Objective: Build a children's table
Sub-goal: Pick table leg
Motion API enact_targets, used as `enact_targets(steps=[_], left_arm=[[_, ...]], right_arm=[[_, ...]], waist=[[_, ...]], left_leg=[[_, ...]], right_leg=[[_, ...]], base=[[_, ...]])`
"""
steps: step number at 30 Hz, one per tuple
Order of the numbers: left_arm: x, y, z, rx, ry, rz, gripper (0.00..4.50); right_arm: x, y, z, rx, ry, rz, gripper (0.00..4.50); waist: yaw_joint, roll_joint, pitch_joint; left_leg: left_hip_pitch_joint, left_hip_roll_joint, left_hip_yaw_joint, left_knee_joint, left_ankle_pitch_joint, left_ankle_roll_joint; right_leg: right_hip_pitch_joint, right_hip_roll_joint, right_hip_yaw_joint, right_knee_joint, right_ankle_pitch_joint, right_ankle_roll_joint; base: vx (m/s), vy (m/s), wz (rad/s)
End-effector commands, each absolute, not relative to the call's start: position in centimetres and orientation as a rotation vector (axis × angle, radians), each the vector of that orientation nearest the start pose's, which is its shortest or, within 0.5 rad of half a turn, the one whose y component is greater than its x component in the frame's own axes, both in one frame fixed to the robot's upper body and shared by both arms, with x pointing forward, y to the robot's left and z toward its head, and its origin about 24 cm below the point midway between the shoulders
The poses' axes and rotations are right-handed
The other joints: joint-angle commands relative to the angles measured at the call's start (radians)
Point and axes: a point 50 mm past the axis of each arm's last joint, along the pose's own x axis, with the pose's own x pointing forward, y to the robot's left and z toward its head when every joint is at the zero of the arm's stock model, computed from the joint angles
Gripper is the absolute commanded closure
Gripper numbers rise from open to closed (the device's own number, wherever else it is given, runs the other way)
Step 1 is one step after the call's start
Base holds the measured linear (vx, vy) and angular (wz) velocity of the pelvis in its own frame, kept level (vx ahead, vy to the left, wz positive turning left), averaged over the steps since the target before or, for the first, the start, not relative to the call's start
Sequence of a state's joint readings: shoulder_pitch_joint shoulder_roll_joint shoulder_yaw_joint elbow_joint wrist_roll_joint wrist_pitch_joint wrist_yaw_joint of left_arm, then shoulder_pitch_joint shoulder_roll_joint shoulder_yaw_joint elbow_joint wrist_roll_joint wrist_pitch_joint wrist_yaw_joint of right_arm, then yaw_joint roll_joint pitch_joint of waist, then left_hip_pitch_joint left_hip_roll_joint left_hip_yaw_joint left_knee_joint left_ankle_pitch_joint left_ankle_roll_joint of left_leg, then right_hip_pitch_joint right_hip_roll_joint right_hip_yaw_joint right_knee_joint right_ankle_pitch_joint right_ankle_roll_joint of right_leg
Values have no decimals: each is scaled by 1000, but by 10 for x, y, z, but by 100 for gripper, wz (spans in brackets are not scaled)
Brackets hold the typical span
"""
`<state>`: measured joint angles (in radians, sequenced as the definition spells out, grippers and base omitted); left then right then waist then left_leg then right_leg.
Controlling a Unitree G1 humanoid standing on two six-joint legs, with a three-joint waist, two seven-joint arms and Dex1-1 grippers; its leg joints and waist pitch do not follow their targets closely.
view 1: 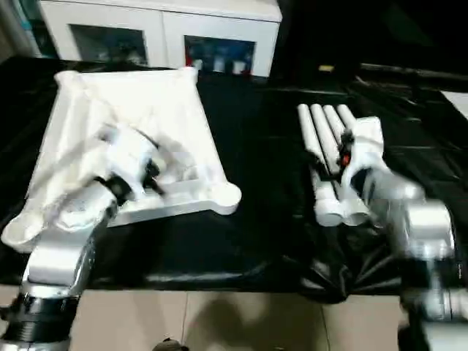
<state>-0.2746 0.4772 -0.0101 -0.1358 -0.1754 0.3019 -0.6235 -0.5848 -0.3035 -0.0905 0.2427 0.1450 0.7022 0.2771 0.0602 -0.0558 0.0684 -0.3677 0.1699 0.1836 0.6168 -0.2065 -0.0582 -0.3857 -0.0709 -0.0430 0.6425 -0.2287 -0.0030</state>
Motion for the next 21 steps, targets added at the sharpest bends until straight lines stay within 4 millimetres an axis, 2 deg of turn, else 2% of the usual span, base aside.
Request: enact_targets(steps=[1, 2, 4, 5, 11, 13, 14, 17, 21], left_arm=[[283, 178, 133, 346, 1, -725, 310], [281, 178, 134, 339, 23, -776, 310], [277, 178, 133, 333, 60, -824, 310], [273, 177, 132, 343, 74, -865, 310], [265, 174, 127, 376, 123, -922, 310], [263, 172, 128, 372, 122, -925, 310], [262, 170, 129, 379, 119, -925, 310], [262, 170, 129, 387, 119, -920, 310], [259, 169, 127, 379, 128, -928, 310]], right_arm=[[353, -193, 103, -92, 437, 185, 0], [360, -190, 101, -99, 512, 205, 0], [365, -187, 99, -107, 563, 226, 0], [368, -184, 98, -115, 590, 245, 0], [376, -167, 98, -111, 622, 346, 0], [376, -165, 96, -117, 635, 362, 0], [378, -168, 90, -143, 687, 317, 0], [379, -170, 87, -155, 710, 276, 0], [381, -161, 86, -132, 718, 313, 0]], waist=[[-4, -4, -70], [-5, 2, -71], [-13, 1, -68], [-12, -1, -65], [-8, -5, -69], [-5, -8, -68], [-4, -14, -69], [2, -10, -67], [3, -8, -70]], left_leg=[[13, 51, -15, -77, -19, -8], [13, 50, -16, -77, -21, -5], [11, 49, -15, -76, -51, -10], [11, 54, -13, -76, -59, -11], [12, 57, -12, -74, -16, -3], [13, 58, -11, -74, -18, 0], [13, 59, -10, -74, -13, 0], [15, 58, -8, -74, -20, -12], [13, 58, -10, -74, -24, -24]], right_leg=[[43, -64, 49, -59, 59, -233], [44, -65, 49, -56, 49, -239], [41, -66, 49, -59, -4, -250], [41, -68, 52, -62, -13, -245], [42, -65, 51, -52, 49, -256], [42, -67, 52, -53, 47, -259], [43, -67, 51, -53, 48, -261], [38, -65, 52, -54, 22, -264], [41, -65, 51, -51, 39, -249]], base=[[0, 0, 0], [0, 0, 0], [0, 0, 0], [0, 0, 0], [0, 0, 0], [0, 0, 0], [0, 0, 0], [0, 0, 0], [0, 0, 0]])
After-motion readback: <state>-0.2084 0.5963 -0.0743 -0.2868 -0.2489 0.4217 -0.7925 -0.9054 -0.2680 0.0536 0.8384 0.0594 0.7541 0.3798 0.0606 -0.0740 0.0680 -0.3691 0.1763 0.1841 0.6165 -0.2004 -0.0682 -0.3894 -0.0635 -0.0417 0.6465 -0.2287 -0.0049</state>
